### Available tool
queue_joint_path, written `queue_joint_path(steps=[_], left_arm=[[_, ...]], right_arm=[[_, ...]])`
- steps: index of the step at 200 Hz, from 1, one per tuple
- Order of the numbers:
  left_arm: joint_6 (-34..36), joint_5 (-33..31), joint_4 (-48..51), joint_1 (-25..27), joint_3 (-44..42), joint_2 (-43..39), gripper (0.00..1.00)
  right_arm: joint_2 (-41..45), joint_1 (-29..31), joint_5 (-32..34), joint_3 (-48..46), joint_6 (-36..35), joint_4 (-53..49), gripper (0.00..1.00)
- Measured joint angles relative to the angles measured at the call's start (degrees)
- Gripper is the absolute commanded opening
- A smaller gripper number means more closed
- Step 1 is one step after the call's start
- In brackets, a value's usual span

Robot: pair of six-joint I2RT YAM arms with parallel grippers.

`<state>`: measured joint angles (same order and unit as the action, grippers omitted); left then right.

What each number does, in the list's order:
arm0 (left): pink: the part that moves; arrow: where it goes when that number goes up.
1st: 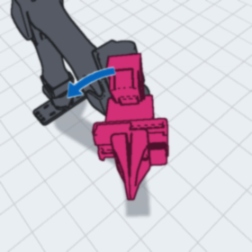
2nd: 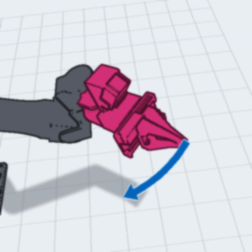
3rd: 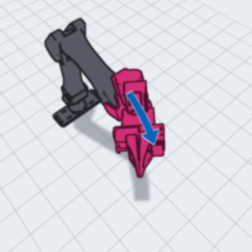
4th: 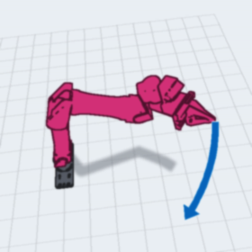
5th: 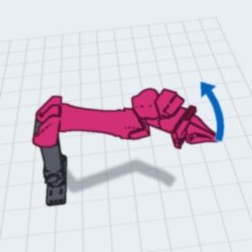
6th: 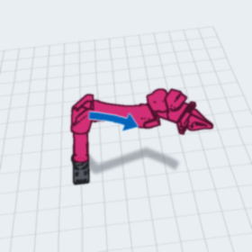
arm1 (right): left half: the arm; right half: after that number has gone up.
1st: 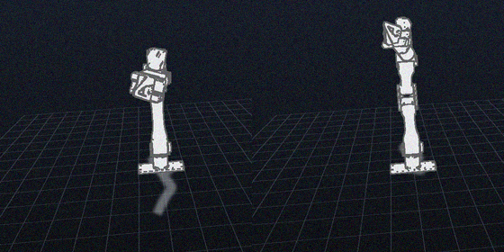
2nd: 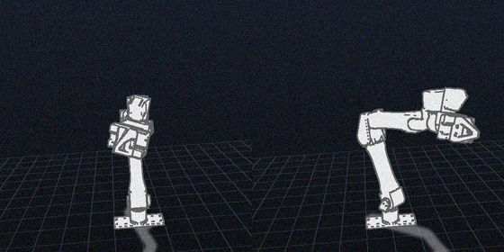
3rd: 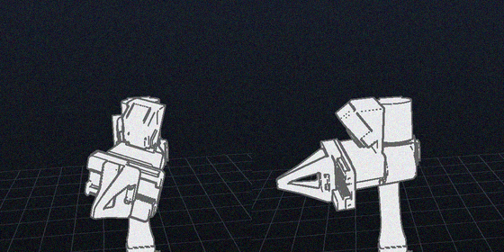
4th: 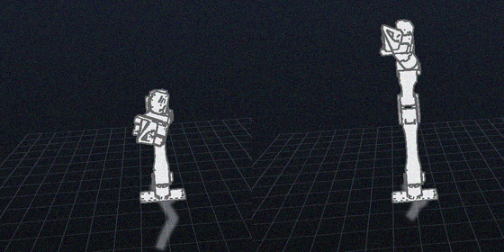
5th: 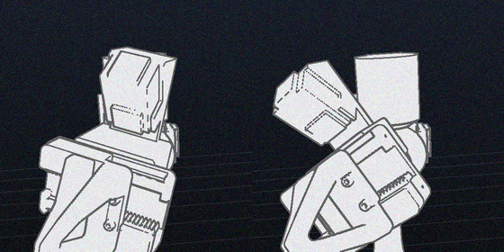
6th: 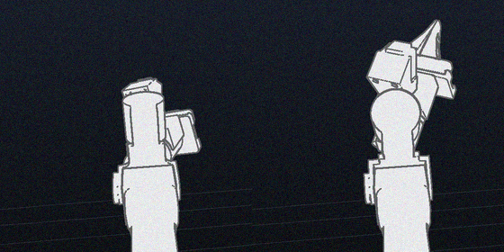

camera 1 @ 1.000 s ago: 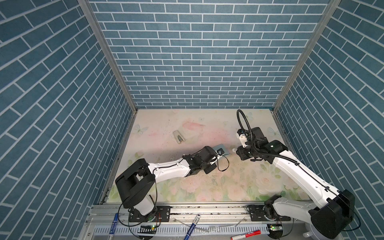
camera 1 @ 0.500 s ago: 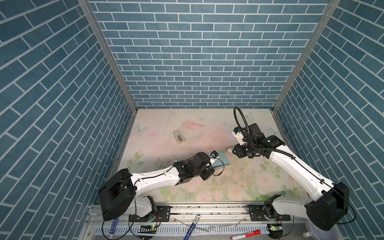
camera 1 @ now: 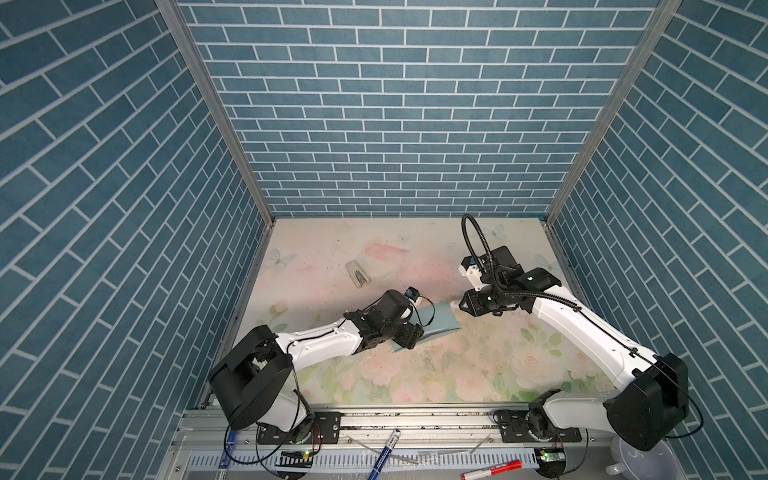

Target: Place the letter into the envelope and seal it

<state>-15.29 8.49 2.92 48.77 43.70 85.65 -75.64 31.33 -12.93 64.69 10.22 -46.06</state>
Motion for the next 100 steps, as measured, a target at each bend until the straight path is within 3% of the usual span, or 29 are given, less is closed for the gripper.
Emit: queue_joint_path(steps=[100], left_arm=[[-0.35,-2.47,0.90,4.17,-0.33,4.09,0.72]], right_arm=[[-1.14,0.28,-0.44,0.42,0.00,0.11,0.00]])
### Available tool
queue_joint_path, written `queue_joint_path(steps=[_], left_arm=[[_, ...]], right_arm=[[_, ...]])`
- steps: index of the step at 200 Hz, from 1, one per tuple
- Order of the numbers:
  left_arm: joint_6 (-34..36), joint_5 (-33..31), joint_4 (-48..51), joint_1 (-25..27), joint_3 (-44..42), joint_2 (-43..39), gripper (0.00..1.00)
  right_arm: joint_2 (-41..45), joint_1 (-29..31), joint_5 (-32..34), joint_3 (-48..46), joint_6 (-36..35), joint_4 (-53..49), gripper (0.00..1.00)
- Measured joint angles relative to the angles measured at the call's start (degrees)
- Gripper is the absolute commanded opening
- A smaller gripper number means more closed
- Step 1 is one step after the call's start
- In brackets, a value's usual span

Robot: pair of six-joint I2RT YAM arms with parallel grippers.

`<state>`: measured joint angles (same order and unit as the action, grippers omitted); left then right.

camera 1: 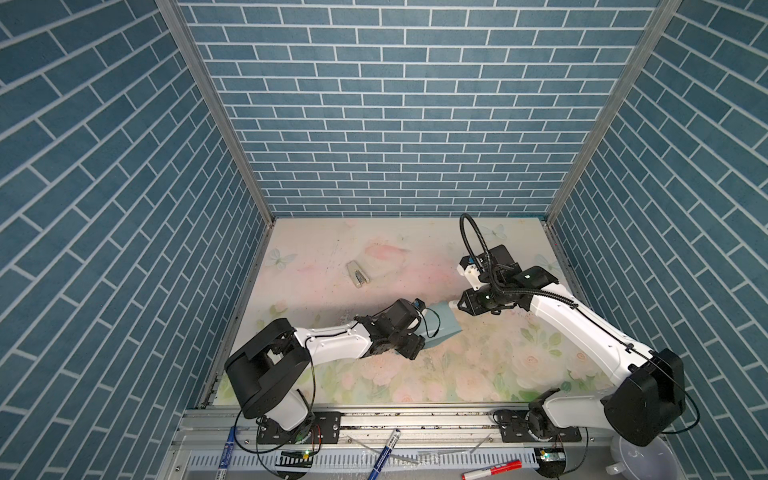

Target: Place the letter into the envelope and seal it

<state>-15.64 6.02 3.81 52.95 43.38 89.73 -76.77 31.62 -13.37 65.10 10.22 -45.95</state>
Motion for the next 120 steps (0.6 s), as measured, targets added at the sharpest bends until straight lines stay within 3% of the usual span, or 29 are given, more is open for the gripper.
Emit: queue_joint_path(steps=[120], left_arm=[[-2.82,-5.92,0.00,5.14,-1.22,1.42,0.72]], right_arm=[[-1.25,0.92,0.04,0.20,0.00,-1.31,0.00]])
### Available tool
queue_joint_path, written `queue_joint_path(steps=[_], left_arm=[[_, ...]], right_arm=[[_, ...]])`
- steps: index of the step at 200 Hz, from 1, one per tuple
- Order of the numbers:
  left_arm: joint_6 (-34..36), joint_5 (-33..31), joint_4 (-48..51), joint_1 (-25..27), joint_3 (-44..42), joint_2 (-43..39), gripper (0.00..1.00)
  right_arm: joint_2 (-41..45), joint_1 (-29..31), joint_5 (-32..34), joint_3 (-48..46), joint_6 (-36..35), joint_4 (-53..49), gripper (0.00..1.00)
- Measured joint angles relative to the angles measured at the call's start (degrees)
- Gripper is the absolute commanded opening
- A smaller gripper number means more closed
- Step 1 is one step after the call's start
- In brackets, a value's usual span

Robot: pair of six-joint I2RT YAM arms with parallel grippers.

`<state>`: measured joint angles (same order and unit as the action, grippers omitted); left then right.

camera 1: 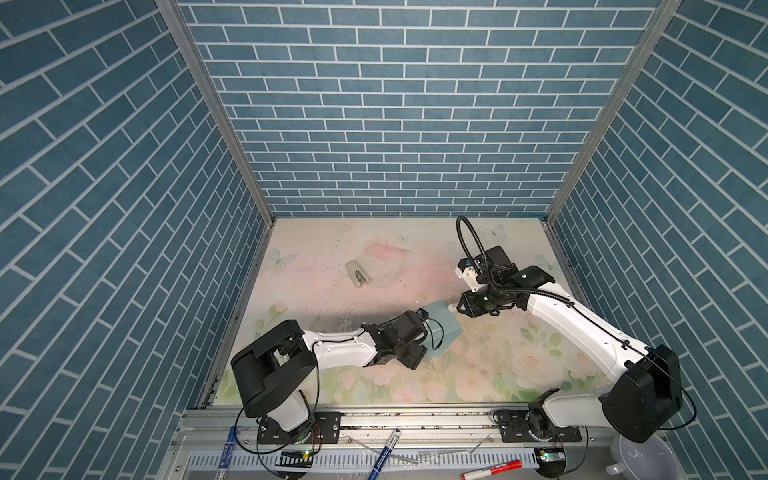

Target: Place the letter into the envelope and seal it

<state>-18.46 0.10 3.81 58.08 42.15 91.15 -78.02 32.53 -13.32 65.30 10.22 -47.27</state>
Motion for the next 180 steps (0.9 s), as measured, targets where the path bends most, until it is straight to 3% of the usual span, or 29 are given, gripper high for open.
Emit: queue_joint_path(steps=[33,82,117,180], left_arm=[[-1.27,-0.33,-2.80,0.17,-1.99,-1.22,0.72],[-1.66,-2.51,-4.31,-0.46,-5.55,-10.84,0.68],[-3.17,-1.31,-7.02,-4.66,-8.00,-15.72,0.60],[-7.30,3.76,-12.92,-10.43,-14.45,-15.89,0.51]], right_arm=[[-1.36,0.92,0.04,1.77,-0.04,-1.51,0.00],[-6.25,4.81,1.75,7.43,-0.42,-4.26,0.00],[-11.96,8.39,3.37,12.24,-1.60,-6.56,0.00],[-22.58,12.68,4.24,21.49,-3.23,-10.62,0.00]])
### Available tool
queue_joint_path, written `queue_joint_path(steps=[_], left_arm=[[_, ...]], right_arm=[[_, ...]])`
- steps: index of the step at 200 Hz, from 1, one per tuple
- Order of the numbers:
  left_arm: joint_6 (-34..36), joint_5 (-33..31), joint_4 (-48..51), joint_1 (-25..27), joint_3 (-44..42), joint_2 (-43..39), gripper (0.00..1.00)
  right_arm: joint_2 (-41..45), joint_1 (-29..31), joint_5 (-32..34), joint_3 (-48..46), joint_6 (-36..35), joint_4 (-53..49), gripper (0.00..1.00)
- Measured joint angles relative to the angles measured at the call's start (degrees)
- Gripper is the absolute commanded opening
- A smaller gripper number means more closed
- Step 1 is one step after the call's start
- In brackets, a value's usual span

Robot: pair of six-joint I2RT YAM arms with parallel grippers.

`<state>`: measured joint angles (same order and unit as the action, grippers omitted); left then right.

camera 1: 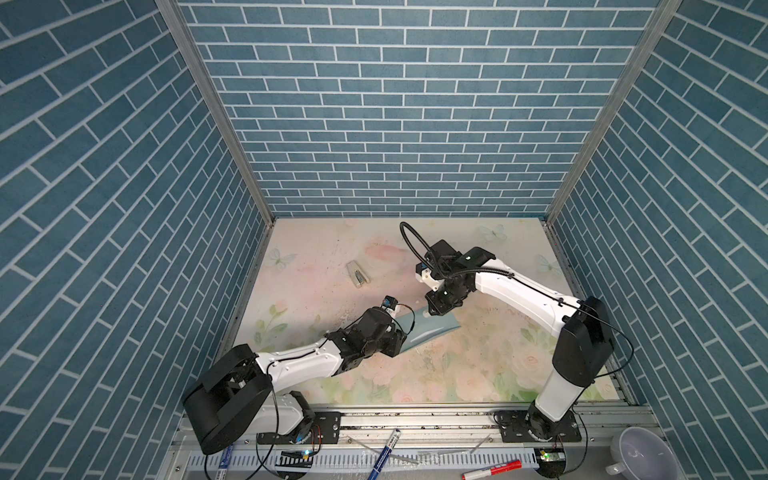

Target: Place the letter into the envelope and seal it

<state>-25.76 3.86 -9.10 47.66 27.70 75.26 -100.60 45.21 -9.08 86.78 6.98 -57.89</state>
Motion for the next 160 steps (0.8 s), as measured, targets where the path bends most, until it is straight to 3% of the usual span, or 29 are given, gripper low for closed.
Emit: queue_joint_path(steps=[21,60,107,160], left_arm=[[-1.09,1.25,-2.38,-1.36,-1.66,0.00,0.51],[2.43,2.49,-8.52,-1.90,-5.38,-3.23,0.64],[19.41,3.48,-21.55,-1.88,-8.98,-8.83,0.73],[38.71,6.75,-36.59,-0.24,-10.19,-2.51,0.85]], right_arm=[[-2.49,0.81,-0.04,2.01,-0.68,-1.07,0.00],[-2.86,1.03,-1.05,2.10,-1.38,-1.29,0.00],[1.29,1.01,-1.62,1.09,-1.46,-0.98,0.00],[5.99,1.01,-3.76,0.61,-1.42,-0.31,0.00]])
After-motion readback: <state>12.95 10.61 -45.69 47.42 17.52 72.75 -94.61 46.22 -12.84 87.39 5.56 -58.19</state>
